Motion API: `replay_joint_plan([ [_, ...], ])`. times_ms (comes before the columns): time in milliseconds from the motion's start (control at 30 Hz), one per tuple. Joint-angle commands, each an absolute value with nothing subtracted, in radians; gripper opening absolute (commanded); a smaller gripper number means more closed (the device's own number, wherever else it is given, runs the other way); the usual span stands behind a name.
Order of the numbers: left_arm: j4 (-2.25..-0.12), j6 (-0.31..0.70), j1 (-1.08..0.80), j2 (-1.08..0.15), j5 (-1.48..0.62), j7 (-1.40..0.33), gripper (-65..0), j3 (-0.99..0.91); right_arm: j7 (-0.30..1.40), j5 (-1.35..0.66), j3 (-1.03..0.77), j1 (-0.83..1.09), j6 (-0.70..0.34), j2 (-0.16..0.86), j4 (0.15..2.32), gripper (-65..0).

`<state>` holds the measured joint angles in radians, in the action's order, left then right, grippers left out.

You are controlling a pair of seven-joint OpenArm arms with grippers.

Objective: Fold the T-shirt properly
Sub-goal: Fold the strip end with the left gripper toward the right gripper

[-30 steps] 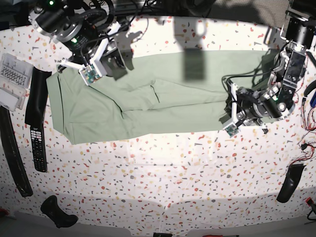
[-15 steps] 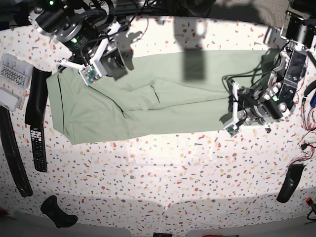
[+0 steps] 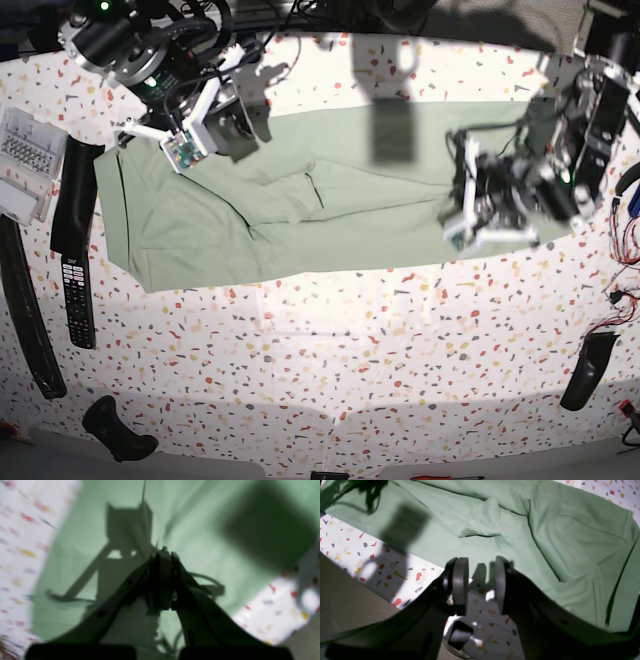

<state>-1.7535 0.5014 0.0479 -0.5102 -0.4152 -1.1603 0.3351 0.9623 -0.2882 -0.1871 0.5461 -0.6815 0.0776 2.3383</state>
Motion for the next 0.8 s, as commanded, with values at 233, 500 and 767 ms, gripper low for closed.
replay_joint_plan([
  [233,-1.768,0.522,-0.049,-0.609,-0.250,-1.064,-65.0,0.329,0.939,-0.299,-0.190,0.543,-0.684,0.080,2.356,-47.0],
  [500,-1.768,0.429,-0.050,-0.675,-0.262,-0.949,-65.0,0.329,0.928,-0.299,-0.190,0.482,-0.661,0.080,2.356,-47.0],
  [767,-1.768,0.429,-0.052,-0.674,-0.262,-0.941,-42.0,0.329,0.927,-0.299,-0.190,0.422,-0.635,0.080,2.356,-47.0],
])
